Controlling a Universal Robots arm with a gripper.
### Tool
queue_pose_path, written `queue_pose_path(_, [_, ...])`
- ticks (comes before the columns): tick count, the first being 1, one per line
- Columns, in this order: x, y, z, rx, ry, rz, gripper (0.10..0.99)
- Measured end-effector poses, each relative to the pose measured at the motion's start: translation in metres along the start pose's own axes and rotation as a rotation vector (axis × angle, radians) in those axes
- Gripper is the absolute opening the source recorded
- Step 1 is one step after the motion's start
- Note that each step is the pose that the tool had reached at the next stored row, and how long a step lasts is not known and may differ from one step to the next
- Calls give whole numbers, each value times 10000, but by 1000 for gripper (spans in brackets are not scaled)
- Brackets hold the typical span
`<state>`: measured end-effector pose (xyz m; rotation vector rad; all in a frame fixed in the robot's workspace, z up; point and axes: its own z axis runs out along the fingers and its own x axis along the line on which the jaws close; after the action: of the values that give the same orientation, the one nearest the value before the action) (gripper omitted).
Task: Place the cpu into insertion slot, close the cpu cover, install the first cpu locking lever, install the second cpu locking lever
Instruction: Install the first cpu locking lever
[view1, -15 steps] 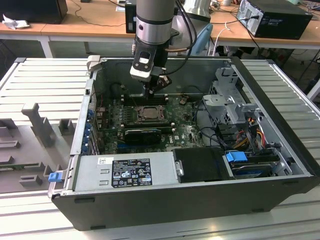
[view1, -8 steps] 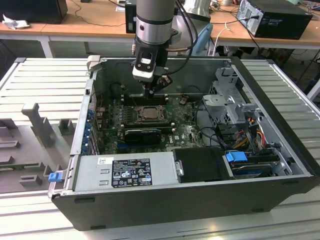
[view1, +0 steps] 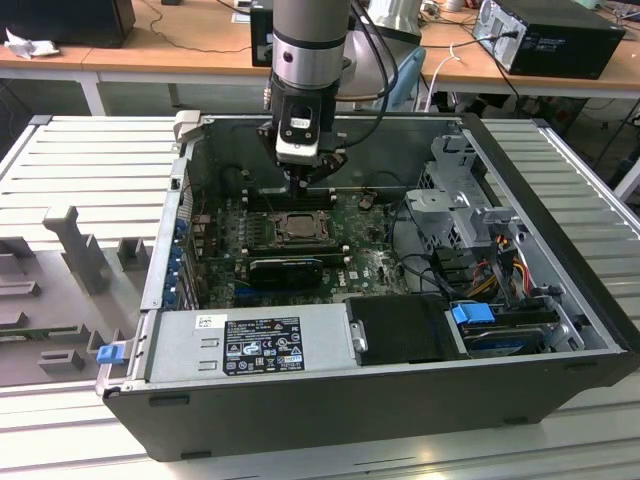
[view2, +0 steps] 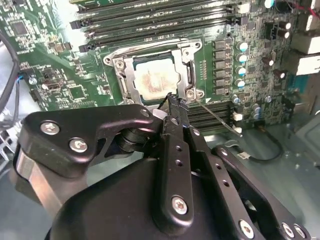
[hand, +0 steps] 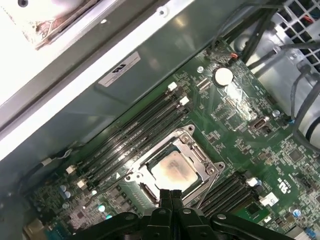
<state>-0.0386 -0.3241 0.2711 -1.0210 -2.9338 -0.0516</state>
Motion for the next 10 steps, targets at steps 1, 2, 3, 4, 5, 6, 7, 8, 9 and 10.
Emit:
queue_pose_path(1, [0,0,0,7,3,-162,106])
queue_pose_path(2, [1,0,1,21,10,-483,106])
queue_pose_path(3, [1,0,1,33,15,-788,106])
queue_pose_path(4, [1,0,1,42,19,-968,106])
queue_pose_path(5, [0,0,1,50,23,-1153,106])
queue_pose_path(6, [1,-1,2,66,30,-1517,106])
queue_pose_path(7, [0,-1,2,74,34,-1690,106])
queue_pose_path(8, [0,-1,1,79,36,-1803,106])
queue_pose_path(9, [0,0,2,86,39,-1995,106])
queue_pose_path(10, [0,-1,2,92,39,-2158,106])
